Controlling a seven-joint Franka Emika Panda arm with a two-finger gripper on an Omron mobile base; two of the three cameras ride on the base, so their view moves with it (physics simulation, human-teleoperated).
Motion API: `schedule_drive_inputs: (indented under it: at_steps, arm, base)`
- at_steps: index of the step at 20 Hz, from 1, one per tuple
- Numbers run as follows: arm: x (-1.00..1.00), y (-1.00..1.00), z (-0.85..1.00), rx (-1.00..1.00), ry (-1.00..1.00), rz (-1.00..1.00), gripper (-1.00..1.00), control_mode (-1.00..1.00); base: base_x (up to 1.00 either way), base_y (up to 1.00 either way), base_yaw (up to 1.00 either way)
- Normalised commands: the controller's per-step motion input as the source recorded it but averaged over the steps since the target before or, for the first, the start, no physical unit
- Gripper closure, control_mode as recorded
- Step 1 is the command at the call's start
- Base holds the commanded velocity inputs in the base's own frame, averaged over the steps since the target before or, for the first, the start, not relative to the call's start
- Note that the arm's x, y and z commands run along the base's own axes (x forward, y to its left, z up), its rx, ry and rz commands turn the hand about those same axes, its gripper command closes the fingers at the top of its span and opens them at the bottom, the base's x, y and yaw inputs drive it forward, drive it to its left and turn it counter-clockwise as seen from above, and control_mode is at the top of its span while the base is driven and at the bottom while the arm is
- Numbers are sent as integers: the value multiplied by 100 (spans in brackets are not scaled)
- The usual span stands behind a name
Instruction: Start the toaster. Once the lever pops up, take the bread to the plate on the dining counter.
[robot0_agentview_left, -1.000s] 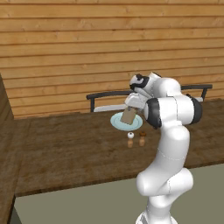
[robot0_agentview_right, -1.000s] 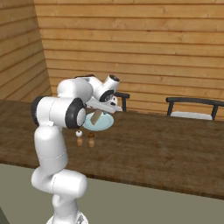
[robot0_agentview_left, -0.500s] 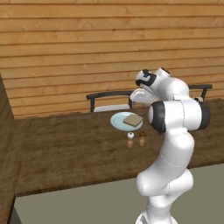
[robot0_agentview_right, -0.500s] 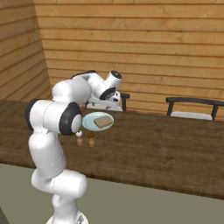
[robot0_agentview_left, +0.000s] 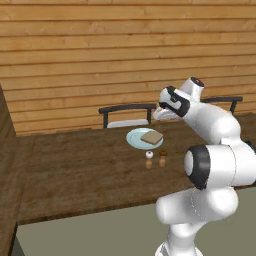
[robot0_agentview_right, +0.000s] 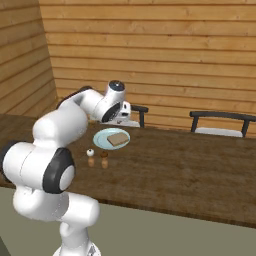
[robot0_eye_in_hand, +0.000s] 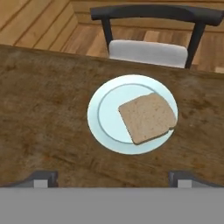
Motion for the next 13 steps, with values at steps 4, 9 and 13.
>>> schedule_drive_inputs:
  at_steps: [4,9,13]
  arm:
    - [-94,28,38,-23,-8,-12,-100,-100]
    - [-61,0,57,-11,0,-31,-100,-100]
    - [-53,0,65,-6,3,-35,-100,-100]
  base:
    - [0,0,0]
    - [0,0,0]
    - [0,0,0]
